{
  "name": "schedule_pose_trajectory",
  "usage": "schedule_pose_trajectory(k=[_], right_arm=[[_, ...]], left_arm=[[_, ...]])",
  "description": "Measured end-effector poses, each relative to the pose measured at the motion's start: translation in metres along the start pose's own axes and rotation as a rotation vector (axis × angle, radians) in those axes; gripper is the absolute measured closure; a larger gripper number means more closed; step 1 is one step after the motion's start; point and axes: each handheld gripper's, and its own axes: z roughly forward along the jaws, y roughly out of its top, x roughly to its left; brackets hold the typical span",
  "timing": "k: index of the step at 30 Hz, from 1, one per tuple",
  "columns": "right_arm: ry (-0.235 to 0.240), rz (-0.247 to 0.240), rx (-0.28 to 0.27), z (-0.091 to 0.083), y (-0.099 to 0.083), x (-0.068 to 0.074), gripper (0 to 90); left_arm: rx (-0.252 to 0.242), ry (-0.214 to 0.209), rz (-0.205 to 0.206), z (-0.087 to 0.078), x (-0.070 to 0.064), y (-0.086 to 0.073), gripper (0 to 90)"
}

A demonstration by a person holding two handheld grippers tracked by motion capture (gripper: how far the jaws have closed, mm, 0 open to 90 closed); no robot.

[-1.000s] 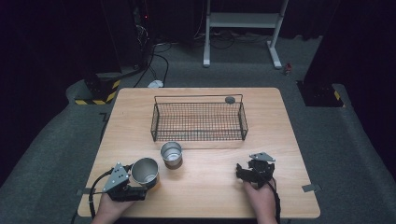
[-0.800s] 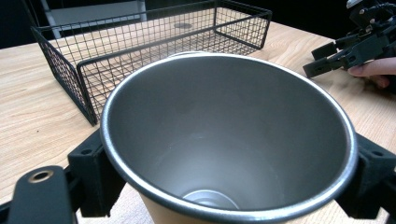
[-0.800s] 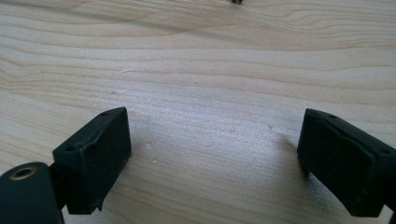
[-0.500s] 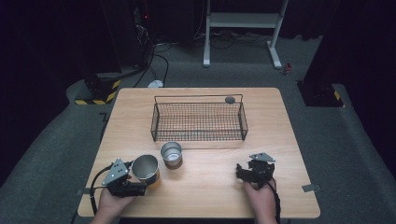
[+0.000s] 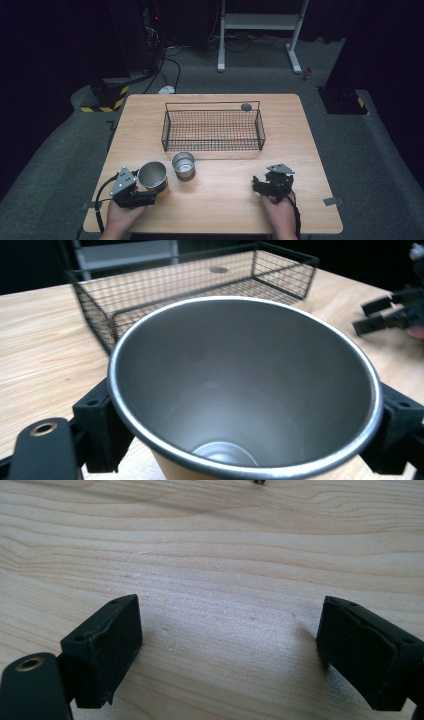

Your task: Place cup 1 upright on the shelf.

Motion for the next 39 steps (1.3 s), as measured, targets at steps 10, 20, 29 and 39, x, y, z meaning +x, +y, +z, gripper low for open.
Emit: schedule_pose_trajectory(k=[10, 20, 29, 39], right_arm=[[0.008, -0.009, -0.002, 0.0, 0.0, 0.0, 11.3], [0.007, -0.013, 0.0, -0.001, -0.001, 0.0, 11.5], [0.009, -0.01, 0.001, -0.001, -0.001, 0.0, 11.5], [0.013, -0.011, 0.001, -0.001, -0.001, 0.0, 11.5]], left_arm=[[-0.024, 0.034, -0.031, -0.003, 0.0, 0.017, 13.8], [-0.054, 0.063, -0.052, -0.005, 0.008, 0.028, 13.8], [-0.068, 0.063, -0.039, -0.001, 0.009, 0.043, 13.8], [-0.071, 0.036, -0.038, 0.007, 0.013, 0.063, 13.8]])
